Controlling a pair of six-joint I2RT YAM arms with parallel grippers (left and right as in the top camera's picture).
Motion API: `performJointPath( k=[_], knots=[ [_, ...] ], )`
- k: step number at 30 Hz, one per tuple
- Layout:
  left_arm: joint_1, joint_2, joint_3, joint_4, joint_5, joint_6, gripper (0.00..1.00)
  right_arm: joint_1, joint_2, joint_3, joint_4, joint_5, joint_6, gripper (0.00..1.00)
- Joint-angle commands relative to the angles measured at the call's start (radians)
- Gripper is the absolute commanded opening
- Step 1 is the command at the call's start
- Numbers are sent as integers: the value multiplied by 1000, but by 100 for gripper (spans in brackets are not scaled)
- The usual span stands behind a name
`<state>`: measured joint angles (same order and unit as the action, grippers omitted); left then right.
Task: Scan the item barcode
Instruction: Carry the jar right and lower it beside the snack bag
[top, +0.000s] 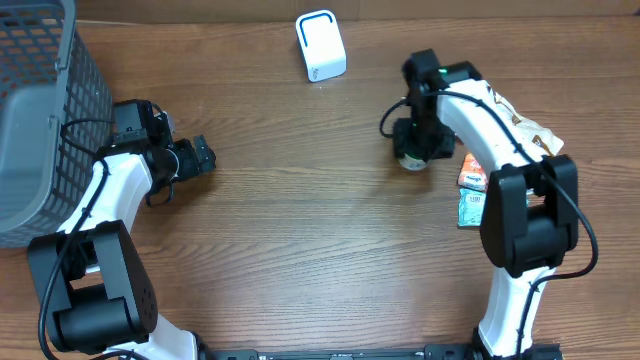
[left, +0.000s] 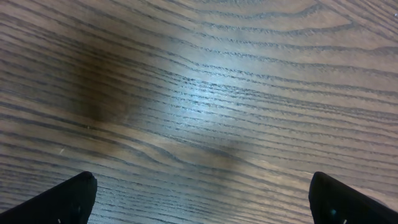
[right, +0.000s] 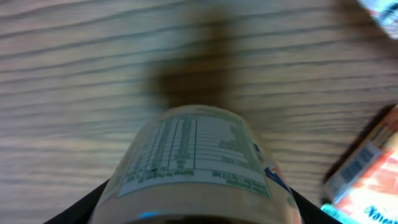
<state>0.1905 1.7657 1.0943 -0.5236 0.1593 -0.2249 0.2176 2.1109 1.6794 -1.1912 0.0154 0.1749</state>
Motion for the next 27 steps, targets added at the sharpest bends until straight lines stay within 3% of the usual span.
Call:
performJointPath(
  k=[1,2,4,5,11,18,27],
  knots=[
    [5,6,14,3,-13,19,100,-36,-23,-13,21,-30,-7,50],
    [5,6,14,3,-13,19,100,-42,-23,-13,21,-29,-7,54],
    [5,6,14,3,-13,19,100,-48,-23,-13,21,-29,-7,77],
    [5,6,14,3,-13,19,100,-49,-23,-13,20,-29,-8,83],
    [5,6,14,3,-13,19,100,-49,-23,-13,19,-28,-8,97],
    [5,6,14,3,-13,19,100,-49,-24,12,26,23,-30,100],
    [5,6,14,3,-13,19,100,-34,-27,272,-73,25,-29,100]
  ],
)
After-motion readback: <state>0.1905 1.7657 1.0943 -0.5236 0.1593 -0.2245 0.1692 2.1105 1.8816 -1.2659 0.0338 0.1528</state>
